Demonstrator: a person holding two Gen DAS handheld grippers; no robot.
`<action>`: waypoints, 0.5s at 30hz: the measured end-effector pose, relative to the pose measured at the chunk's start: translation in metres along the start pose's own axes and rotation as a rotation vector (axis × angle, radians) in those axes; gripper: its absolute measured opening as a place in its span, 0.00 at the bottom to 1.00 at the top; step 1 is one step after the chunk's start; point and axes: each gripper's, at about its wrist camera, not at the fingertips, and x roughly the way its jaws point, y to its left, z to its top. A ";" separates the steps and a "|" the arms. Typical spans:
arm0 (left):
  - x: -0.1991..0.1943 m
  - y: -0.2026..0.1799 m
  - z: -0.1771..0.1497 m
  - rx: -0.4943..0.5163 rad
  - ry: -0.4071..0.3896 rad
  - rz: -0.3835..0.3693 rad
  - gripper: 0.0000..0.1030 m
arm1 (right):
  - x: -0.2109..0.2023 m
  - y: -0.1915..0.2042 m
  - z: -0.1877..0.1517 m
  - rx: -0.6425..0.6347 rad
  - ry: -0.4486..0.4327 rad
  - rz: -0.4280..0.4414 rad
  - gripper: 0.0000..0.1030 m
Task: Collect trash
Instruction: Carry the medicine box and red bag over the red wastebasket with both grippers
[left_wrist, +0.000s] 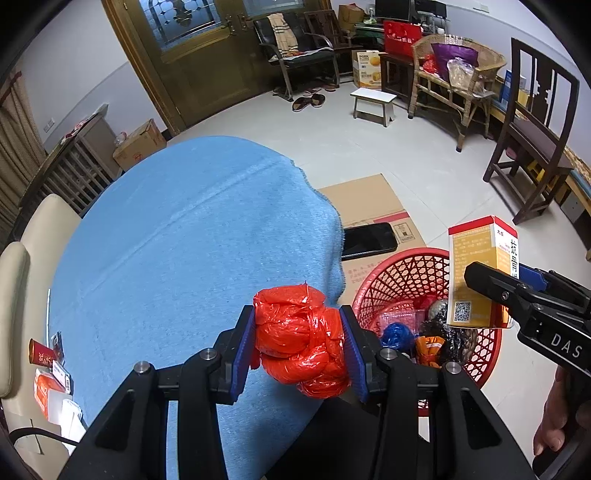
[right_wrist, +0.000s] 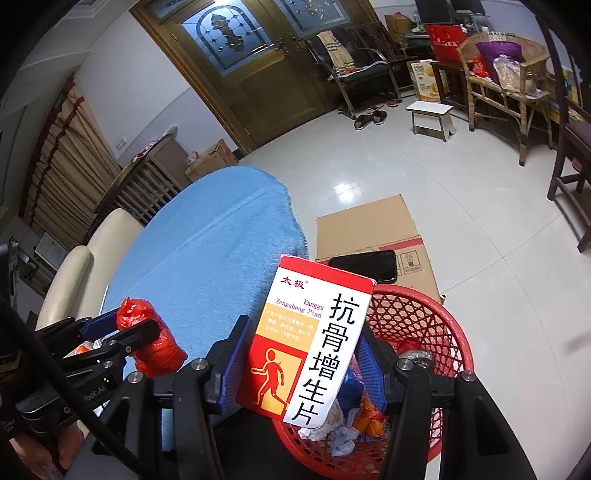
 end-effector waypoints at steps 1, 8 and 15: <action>0.000 -0.002 0.000 0.003 0.001 -0.001 0.45 | 0.000 -0.001 0.000 0.005 0.001 0.000 0.56; 0.003 -0.014 0.003 0.027 0.008 -0.014 0.45 | -0.003 -0.011 0.000 0.022 0.000 -0.008 0.56; 0.006 -0.031 0.004 0.059 0.010 -0.038 0.45 | -0.005 -0.019 0.000 0.040 0.004 -0.018 0.56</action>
